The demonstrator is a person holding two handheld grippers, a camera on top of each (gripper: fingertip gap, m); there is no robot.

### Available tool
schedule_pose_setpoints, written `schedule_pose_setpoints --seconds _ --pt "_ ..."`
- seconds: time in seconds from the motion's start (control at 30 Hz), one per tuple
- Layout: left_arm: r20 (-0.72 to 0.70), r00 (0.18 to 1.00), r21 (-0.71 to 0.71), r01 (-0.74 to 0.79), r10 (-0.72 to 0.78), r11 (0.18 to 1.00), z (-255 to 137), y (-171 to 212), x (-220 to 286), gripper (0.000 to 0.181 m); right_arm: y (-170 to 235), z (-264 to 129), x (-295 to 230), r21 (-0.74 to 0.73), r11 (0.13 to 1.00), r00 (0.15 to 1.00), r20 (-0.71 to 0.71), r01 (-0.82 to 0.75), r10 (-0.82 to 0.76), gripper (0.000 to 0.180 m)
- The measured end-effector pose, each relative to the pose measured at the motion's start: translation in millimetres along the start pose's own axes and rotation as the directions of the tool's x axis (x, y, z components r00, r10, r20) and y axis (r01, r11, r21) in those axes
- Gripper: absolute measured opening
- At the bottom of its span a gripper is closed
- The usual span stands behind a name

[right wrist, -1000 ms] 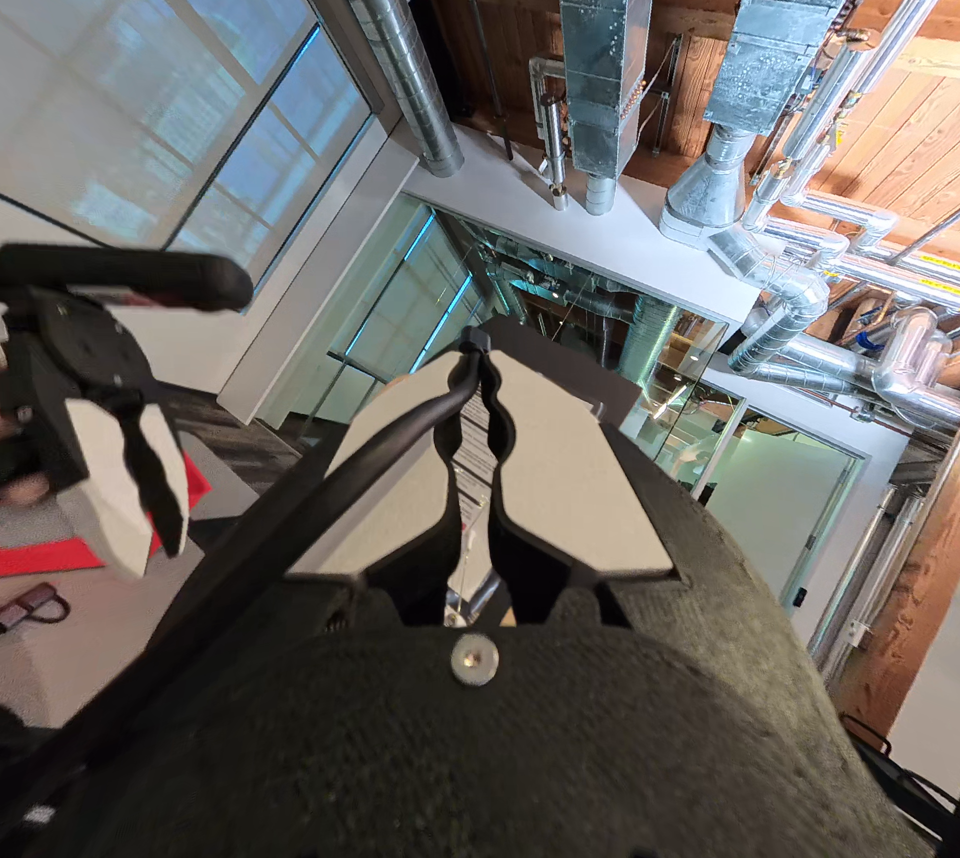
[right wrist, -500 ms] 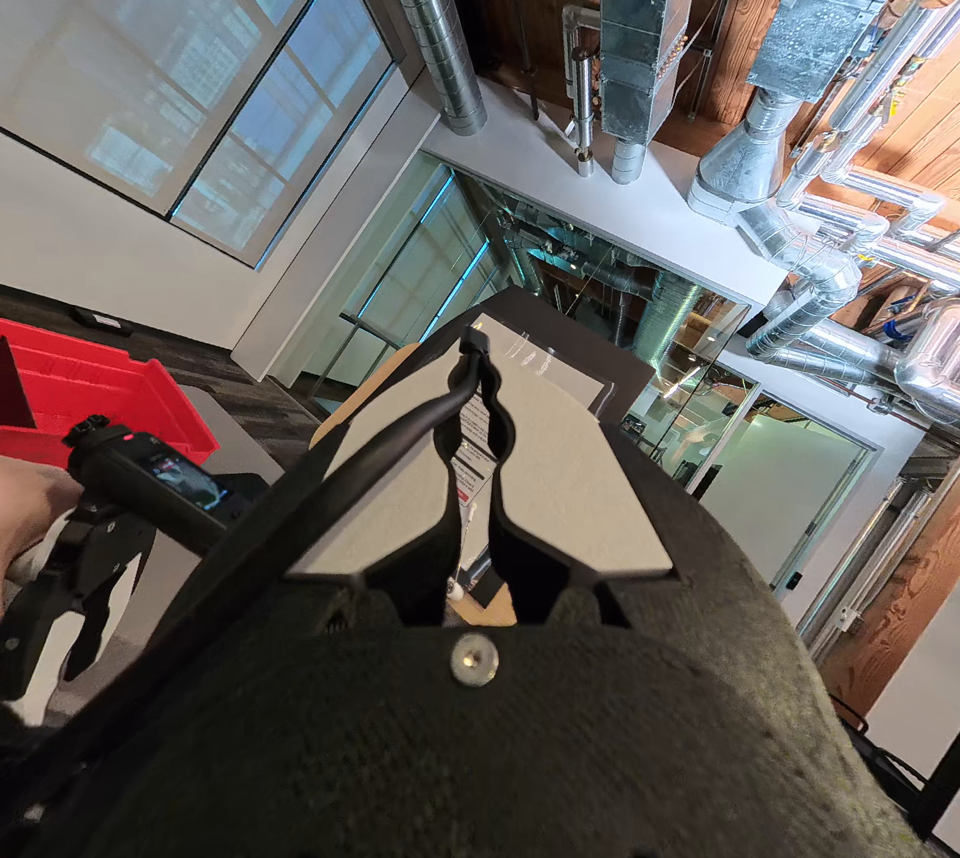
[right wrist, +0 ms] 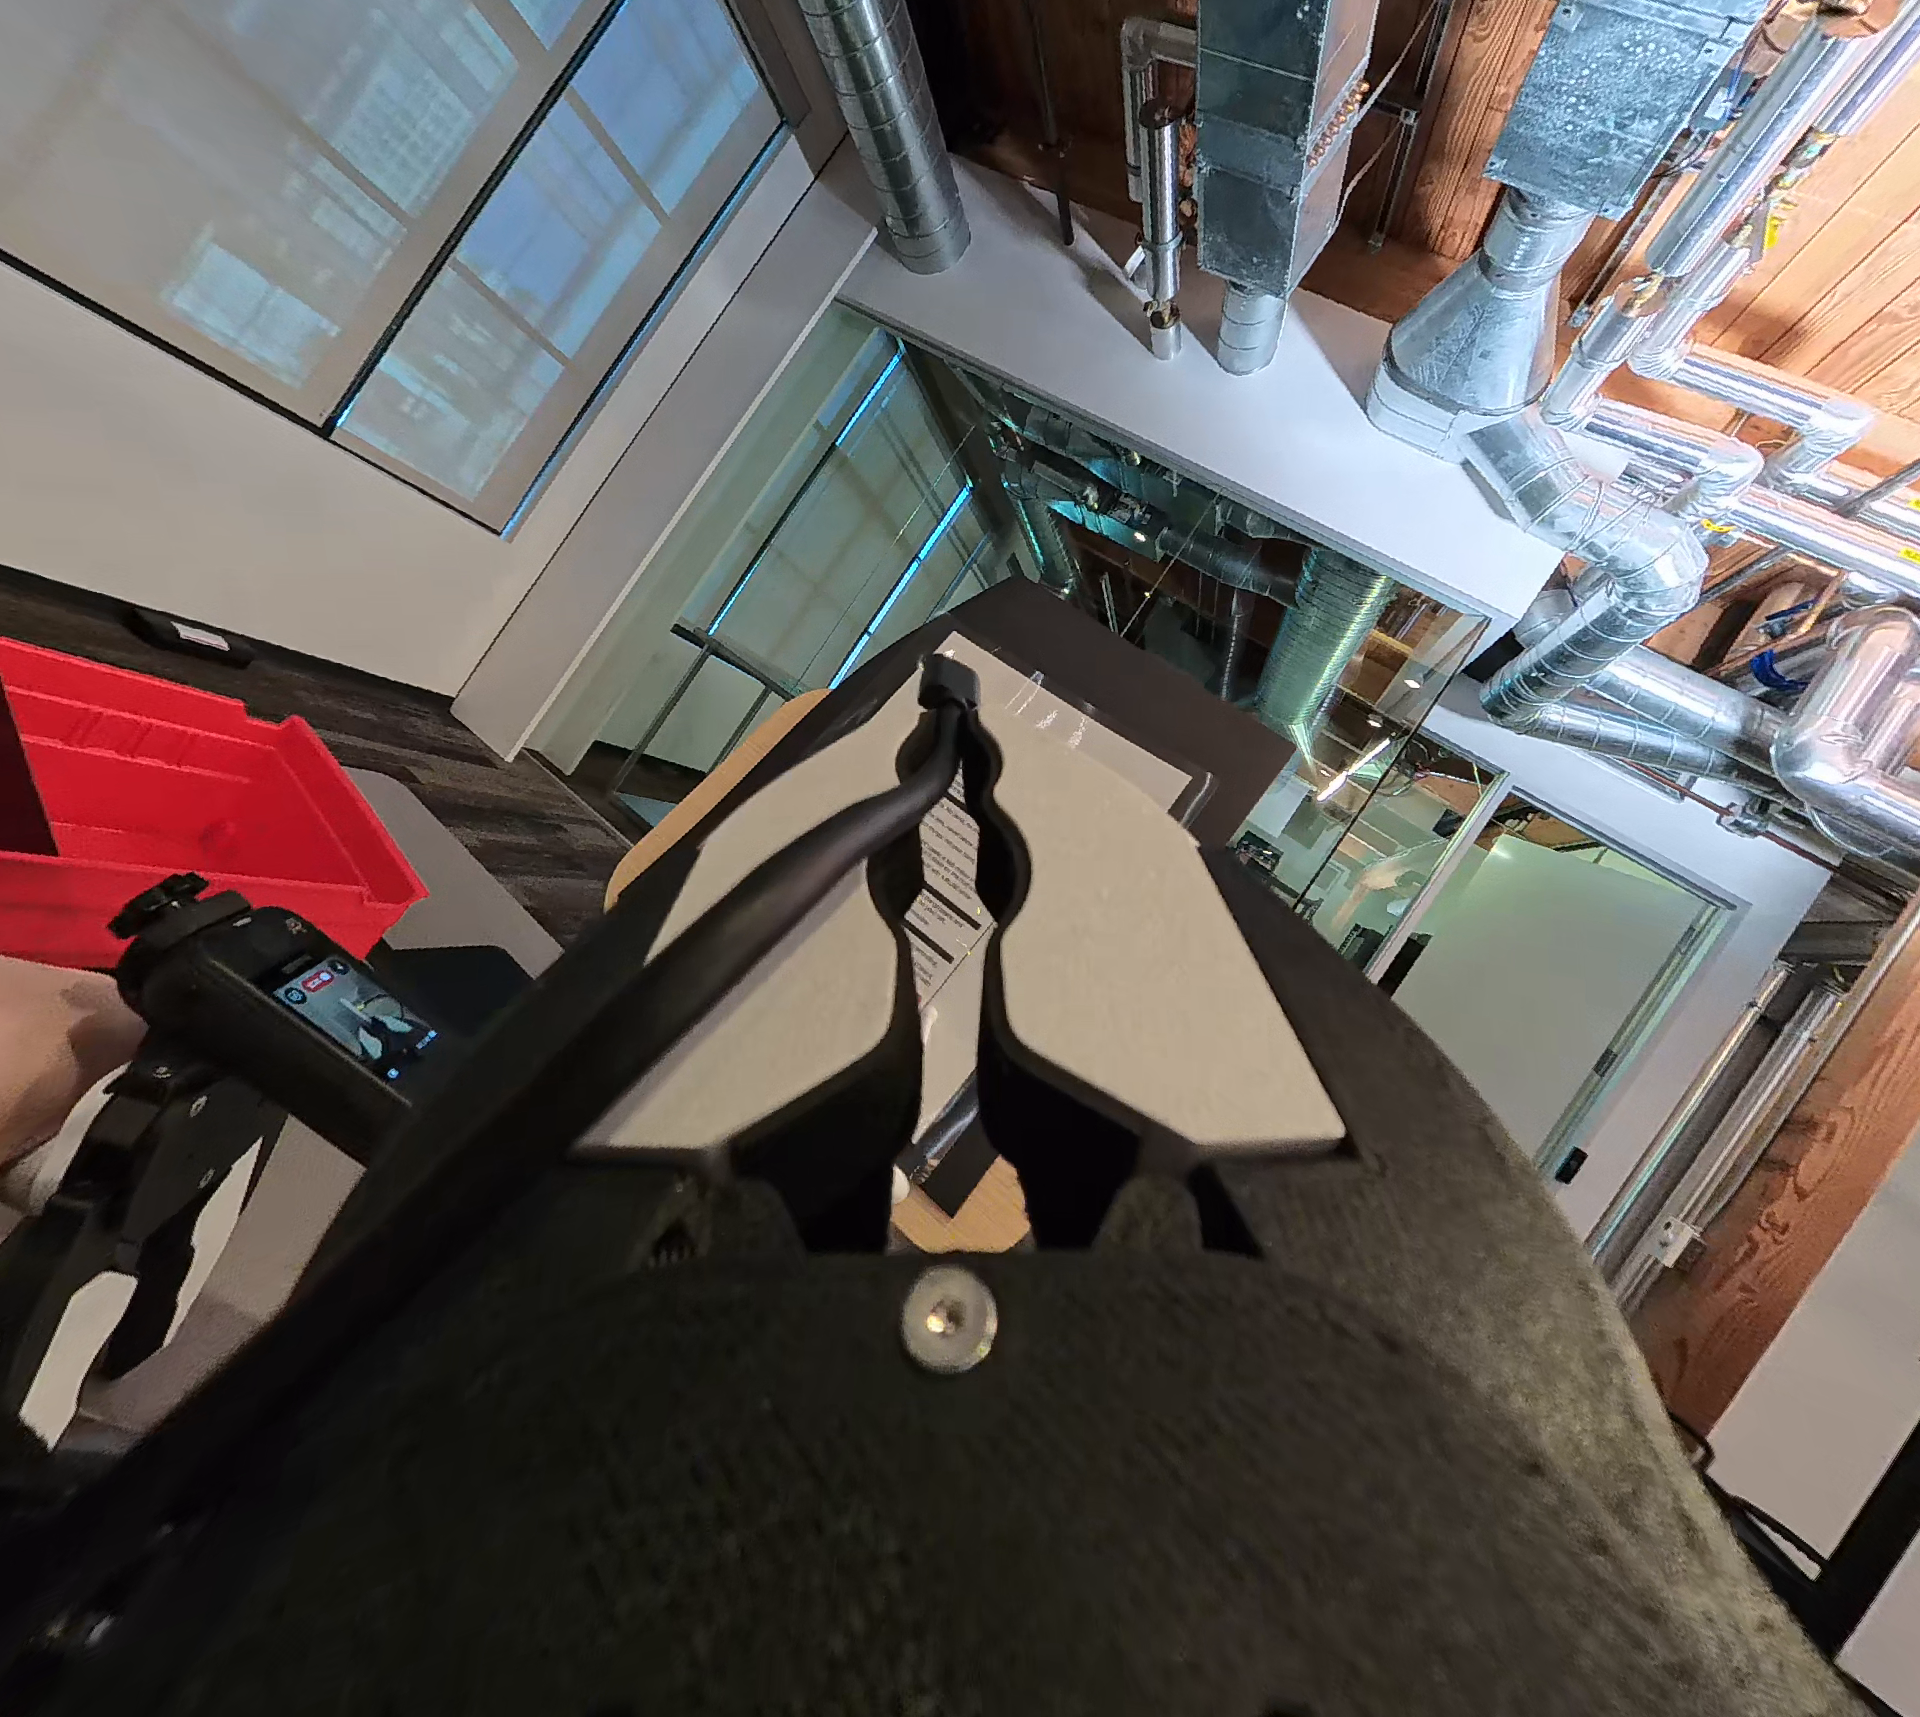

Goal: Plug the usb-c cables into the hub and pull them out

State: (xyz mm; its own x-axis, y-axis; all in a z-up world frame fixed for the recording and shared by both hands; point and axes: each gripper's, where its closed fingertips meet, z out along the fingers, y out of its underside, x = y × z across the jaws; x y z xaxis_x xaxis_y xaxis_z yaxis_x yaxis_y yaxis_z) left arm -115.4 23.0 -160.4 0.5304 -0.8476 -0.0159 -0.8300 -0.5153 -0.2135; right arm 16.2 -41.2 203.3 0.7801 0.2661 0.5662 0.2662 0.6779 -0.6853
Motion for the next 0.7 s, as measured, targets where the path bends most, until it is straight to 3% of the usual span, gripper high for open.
schedule_pose_setpoints --seconds 0.03,0.17,0.7 --pt "0.0 1.0 0.0 -0.003 0.003 1.0 -0.1 0.0 0.2 0.049 0.0 0.0 0.2 0.0 1.0 1.0 -0.001 0.003 -0.003 0.005" --pt "0.005 0.999 -0.01 -0.038 0.038 0.999 -1.0 1.3 1.8 0.022 0.8 -0.1 1.6 -0.004 1.0 1.0 -0.002 0.002 -0.002 0.005" --pt "-0.02 1.0 -0.035 -0.01 0.009 0.999 -1.4 2.0 1.7 0.022 8.2 3.3 -4.0 -0.027 0.999 0.999 0.012 0.03 -0.03 0.005"
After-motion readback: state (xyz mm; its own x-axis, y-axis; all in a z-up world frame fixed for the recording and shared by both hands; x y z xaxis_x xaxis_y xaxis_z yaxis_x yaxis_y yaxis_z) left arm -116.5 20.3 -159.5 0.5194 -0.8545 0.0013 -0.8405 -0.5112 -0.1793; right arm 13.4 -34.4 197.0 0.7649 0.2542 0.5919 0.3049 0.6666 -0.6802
